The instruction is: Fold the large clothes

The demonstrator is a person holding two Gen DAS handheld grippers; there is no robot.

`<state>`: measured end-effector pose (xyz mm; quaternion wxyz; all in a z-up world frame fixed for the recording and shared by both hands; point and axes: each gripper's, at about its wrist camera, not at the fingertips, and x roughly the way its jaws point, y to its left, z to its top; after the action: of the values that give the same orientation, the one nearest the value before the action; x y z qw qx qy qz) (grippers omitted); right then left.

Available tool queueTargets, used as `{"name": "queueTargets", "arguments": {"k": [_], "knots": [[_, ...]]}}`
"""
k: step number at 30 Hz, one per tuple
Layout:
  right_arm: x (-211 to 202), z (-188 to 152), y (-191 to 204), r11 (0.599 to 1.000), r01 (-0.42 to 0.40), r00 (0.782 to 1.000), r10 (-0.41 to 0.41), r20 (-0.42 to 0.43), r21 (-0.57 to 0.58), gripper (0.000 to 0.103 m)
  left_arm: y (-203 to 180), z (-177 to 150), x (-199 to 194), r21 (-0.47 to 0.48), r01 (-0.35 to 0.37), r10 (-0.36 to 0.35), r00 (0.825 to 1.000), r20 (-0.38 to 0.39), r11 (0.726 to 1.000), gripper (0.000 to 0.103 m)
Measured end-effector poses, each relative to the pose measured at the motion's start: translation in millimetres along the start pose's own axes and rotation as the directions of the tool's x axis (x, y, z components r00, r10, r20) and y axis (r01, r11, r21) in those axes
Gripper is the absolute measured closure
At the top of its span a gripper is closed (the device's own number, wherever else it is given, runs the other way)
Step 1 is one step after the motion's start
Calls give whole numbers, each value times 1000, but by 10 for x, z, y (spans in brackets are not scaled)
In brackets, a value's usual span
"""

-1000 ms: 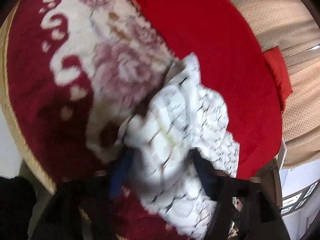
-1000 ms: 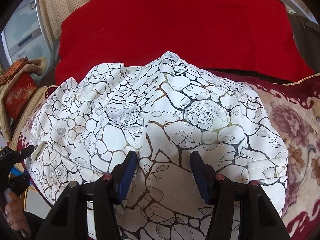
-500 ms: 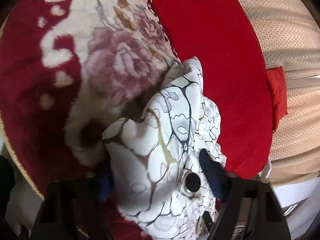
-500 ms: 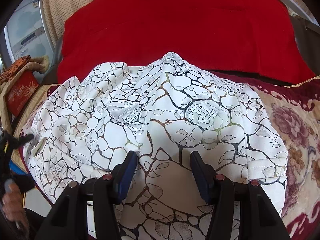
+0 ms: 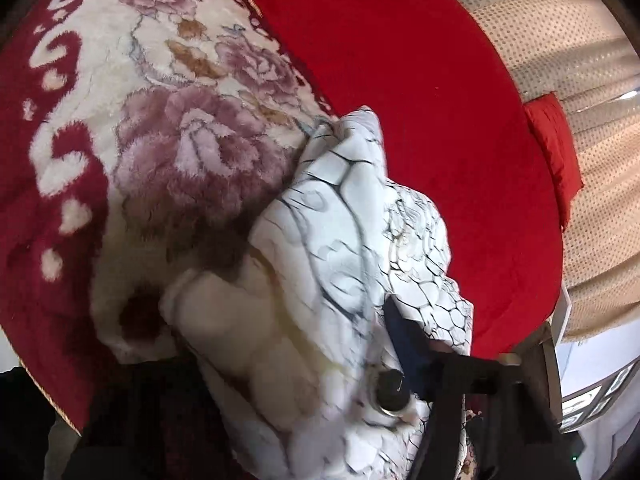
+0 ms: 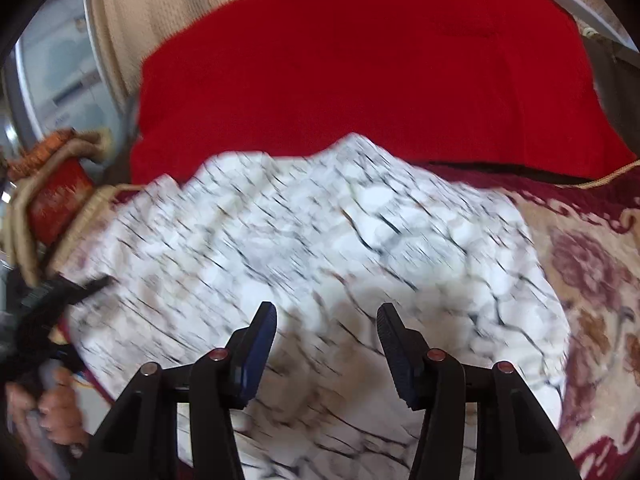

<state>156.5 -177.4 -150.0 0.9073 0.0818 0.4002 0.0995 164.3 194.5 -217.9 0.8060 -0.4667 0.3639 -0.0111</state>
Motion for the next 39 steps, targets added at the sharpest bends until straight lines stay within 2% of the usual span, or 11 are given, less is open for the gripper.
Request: {"name": "queueTargets", "arguments": {"k": [3, 7, 12, 17, 22, 25, 26, 28, 33, 35, 39], "knots": [[60, 169, 136, 998, -66, 998, 65, -17, -12, 65, 21, 32, 22, 6, 28, -27, 1000, -10, 1000, 69], [385, 365, 286, 989, -147, 984, 149, -95, 35, 66, -79, 42, -16, 75, 47, -47, 999, -1, 996, 75], [990, 292, 121, 974, -113, 955, 160, -250, 194, 81, -271, 16, -103, 199, 49, -60, 997, 51, 979, 79], [941, 299, -20, 953, -160, 941, 226, -250, 259, 82, -681, -158, -264, 406, 4, -57, 991, 119, 914, 80], [714, 278, -202, 921, -280, 918, 340, -205, 272, 79, -1311, -632, -421, 675, -40, -104, 980, 171, 737, 80], [513, 343, -450, 880, -363, 904, 412, -111, 307, 72, -1686, -1068, -396, 814, -66, -112, 981, 159, 578, 81], [453, 376, -547, 861, -390, 898, 434, -72, 326, 65, -1793, -1227, -353, 851, -66, -109, 984, 143, 521, 82], [322, 439, -799, 812, -444, 882, 471, 24, 379, 13, -1961, -1534, -190, 906, -50, -84, 992, 94, 421, 82], [177, 465, -1393, 656, -558, 821, 526, 223, 508, 12, -2059, -2166, 300, 973, -67, 50, 997, 57, 220, 83], [222, 468, -1486, 636, -555, 819, 533, 215, 537, 12, -2053, -2251, 313, 979, -96, 46, 995, 89, 178, 83], [479, 551, -1294, 700, -506, 831, 552, 67, 505, 12, -2028, -2146, 258, 982, -77, 53, 996, 68, 175, 83]]}}
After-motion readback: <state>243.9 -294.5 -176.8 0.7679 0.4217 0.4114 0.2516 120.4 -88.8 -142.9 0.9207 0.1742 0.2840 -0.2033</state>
